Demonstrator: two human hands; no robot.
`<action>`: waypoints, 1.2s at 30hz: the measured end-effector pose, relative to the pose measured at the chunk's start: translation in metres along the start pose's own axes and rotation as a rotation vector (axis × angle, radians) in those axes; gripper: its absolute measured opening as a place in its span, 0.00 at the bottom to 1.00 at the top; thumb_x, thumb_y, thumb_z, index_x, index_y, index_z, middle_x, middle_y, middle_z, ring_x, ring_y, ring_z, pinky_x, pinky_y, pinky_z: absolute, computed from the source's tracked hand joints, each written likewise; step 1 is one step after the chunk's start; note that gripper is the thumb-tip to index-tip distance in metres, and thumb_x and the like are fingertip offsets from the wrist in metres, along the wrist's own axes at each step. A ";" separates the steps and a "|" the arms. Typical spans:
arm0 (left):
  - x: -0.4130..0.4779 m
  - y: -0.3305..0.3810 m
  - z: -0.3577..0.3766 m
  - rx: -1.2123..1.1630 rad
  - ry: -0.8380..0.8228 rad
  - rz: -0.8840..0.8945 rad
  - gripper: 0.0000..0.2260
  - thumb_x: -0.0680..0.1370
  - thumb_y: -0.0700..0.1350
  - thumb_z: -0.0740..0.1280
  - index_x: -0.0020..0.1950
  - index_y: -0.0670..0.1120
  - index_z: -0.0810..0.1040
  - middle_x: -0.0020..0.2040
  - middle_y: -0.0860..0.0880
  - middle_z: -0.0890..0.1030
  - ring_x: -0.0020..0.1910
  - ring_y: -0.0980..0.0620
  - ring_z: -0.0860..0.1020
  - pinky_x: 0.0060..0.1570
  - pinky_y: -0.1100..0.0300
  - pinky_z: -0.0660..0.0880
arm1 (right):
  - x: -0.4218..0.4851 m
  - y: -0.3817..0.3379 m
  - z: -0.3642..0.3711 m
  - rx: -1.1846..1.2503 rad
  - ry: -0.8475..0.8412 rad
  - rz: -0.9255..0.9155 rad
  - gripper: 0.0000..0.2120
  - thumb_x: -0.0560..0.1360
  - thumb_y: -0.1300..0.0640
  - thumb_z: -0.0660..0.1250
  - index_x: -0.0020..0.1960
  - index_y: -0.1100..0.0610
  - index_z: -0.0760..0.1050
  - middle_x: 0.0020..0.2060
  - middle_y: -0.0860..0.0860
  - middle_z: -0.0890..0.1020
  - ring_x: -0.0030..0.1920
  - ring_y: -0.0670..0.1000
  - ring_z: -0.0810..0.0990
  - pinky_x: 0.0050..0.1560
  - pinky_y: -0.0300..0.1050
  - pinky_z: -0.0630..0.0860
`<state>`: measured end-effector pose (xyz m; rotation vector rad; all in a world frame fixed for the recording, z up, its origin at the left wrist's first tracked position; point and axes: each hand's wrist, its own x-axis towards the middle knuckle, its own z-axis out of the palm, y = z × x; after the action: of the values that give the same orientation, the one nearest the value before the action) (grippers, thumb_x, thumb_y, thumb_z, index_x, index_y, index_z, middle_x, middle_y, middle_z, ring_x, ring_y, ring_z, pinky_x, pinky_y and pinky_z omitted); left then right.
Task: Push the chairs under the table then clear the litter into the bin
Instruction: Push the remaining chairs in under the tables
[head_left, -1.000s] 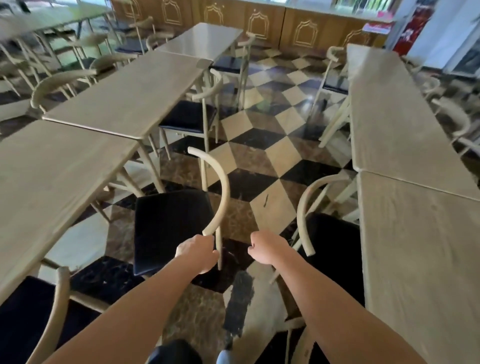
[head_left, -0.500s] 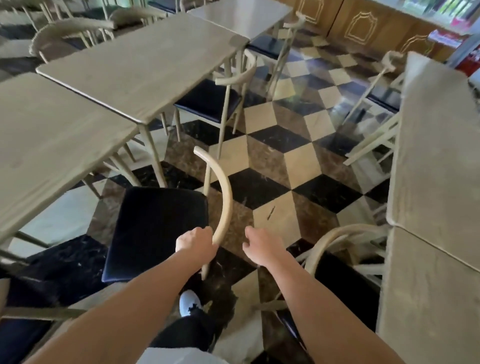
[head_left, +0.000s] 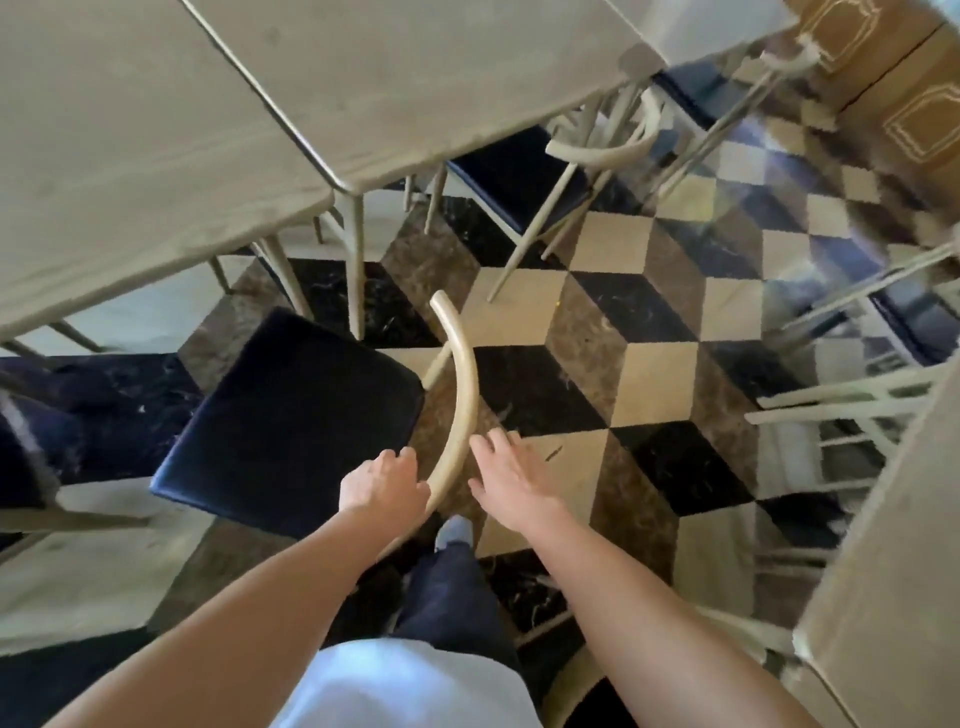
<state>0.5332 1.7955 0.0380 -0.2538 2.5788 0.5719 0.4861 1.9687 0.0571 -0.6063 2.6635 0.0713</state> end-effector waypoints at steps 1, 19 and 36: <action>0.004 0.001 0.001 -0.006 0.009 -0.021 0.09 0.81 0.53 0.60 0.51 0.48 0.69 0.48 0.49 0.76 0.48 0.46 0.78 0.39 0.53 0.70 | 0.009 0.006 0.001 -0.036 -0.007 -0.060 0.24 0.78 0.48 0.67 0.70 0.52 0.64 0.63 0.54 0.72 0.62 0.56 0.72 0.59 0.51 0.75; 0.011 0.099 0.078 -0.237 0.268 -0.779 0.14 0.78 0.57 0.63 0.52 0.47 0.74 0.49 0.46 0.77 0.51 0.41 0.77 0.43 0.50 0.73 | 0.131 0.076 -0.015 -0.542 -0.219 -1.123 0.24 0.80 0.43 0.62 0.71 0.54 0.68 0.68 0.54 0.73 0.69 0.58 0.69 0.68 0.59 0.65; 0.053 0.092 0.135 -0.131 0.348 -0.939 0.42 0.67 0.78 0.41 0.55 0.49 0.76 0.52 0.50 0.79 0.56 0.44 0.73 0.65 0.48 0.62 | 0.208 0.088 0.023 -0.443 -0.082 -1.391 0.19 0.80 0.38 0.57 0.63 0.49 0.71 0.55 0.49 0.79 0.54 0.51 0.75 0.59 0.51 0.70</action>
<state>0.5182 1.9329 -0.0635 -1.6021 2.3387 0.3405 0.2866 1.9672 -0.0501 -2.3094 1.5998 0.2606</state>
